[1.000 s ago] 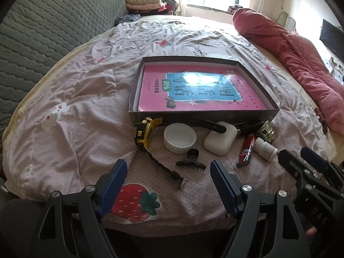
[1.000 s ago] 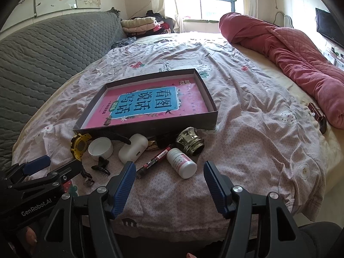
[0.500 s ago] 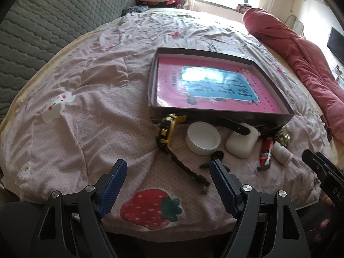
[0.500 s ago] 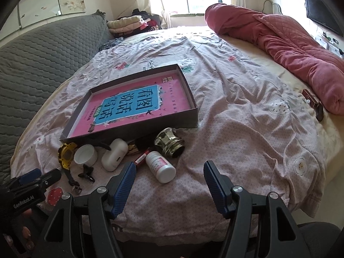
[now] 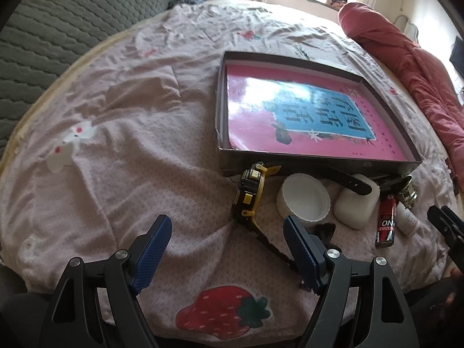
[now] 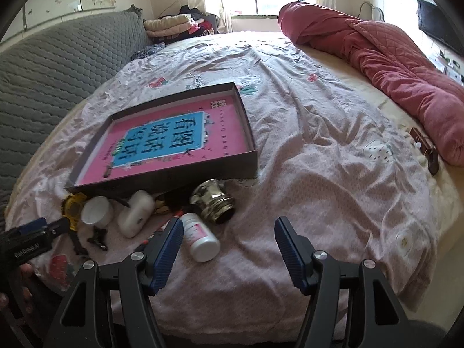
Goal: Organize rigid objects
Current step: 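Grasp the yellow-black wristwatch with the left tool while the right tool grasps the chrome knob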
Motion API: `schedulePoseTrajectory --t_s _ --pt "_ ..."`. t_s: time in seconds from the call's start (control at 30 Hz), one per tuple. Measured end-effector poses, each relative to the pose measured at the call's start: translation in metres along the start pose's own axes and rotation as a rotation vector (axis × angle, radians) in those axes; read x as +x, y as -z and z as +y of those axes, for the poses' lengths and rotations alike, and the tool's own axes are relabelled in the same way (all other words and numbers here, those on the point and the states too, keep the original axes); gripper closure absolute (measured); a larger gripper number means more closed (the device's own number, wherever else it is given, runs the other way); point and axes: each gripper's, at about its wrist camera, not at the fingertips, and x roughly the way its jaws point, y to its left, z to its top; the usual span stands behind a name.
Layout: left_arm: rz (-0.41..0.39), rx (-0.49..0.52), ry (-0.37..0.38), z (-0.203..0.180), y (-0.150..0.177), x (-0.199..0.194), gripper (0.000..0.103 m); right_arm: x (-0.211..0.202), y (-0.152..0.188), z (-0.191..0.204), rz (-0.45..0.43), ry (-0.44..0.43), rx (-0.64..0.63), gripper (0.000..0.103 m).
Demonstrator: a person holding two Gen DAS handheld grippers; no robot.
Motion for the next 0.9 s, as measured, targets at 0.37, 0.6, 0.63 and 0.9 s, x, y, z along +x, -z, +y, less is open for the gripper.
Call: schedulePoseTrajectory --t_s 0.37,0.6,0.63,0.9 --pt "0.006 0.014 -0.011 0.003 -0.010 0.011 0.022 0.029 -0.013 -0.003 0.058 -0.019 -0.048 0.038" --pt "0.005 0.016 0.009 0.005 -0.013 0.014 0.030 0.046 -0.021 0.008 0.087 -0.022 -0.127 0.038" --pt "0.006 0.016 0.013 0.005 -0.014 0.015 0.034 0.049 -0.022 0.009 0.097 -0.029 -0.135 0.038" --pt "0.009 0.056 0.036 -0.005 -0.019 0.022 0.057 0.059 -0.025 0.006 0.123 -0.054 -0.139 0.038"
